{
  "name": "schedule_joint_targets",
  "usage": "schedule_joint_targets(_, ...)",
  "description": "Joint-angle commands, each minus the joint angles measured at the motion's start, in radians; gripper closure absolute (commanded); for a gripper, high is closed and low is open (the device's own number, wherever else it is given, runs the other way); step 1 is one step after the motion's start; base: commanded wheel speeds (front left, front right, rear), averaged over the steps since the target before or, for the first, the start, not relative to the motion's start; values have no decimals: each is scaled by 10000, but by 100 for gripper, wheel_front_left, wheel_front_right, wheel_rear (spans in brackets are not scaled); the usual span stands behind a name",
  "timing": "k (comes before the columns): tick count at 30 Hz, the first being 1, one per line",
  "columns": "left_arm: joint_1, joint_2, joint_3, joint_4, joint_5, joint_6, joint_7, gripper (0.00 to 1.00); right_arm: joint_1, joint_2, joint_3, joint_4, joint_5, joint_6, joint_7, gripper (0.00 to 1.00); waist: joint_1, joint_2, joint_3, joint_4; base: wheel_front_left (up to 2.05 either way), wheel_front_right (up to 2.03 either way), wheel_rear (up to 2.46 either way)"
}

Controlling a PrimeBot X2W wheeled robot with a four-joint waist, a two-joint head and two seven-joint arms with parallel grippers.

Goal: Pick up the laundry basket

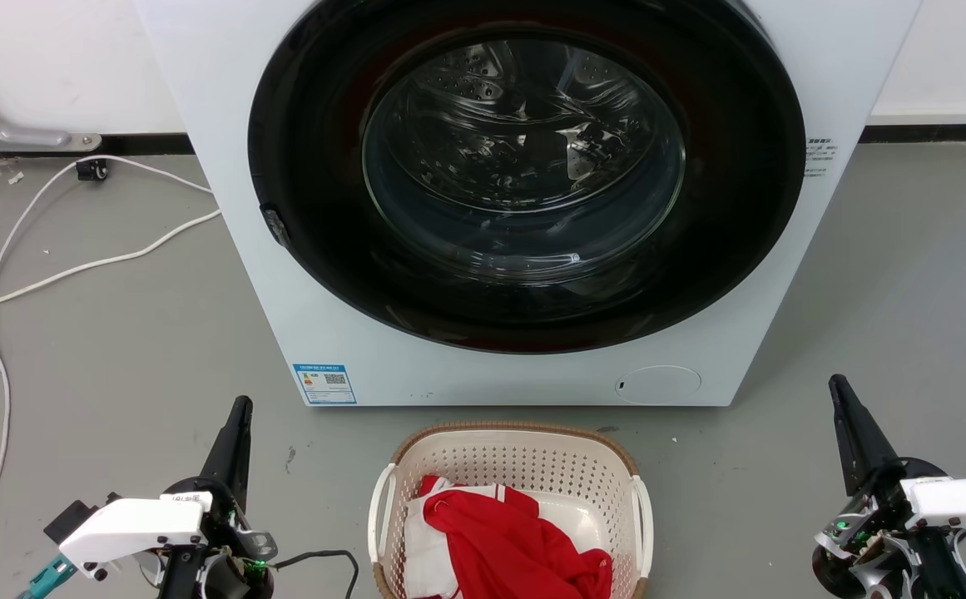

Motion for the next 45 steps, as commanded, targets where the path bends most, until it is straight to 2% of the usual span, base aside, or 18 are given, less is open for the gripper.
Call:
schedule_joint_targets(1,-95,-11,23,13,58,-45,28,100,-110,32,-16,13,-46,0,42,100,0,0,0,0,0,0,0)
schedule_joint_targets(27,-101,-40,73,14,85,-46,81,100,-117,62,-55,14,-70,0,73,100,0,0,0,0,0,0,0)
schedule_joint_targets(28,-2,-35,44,0,57,0,12,0,-1,25,-42,2,-49,0,37,0,0,0,0,0,0,0,0)
schedule_joint_targets(45,357,-74,-48,-101,813,4,-711,0,293,52,171,-37,-890,0,-686,0,0,0,7,-16,0,0,0)
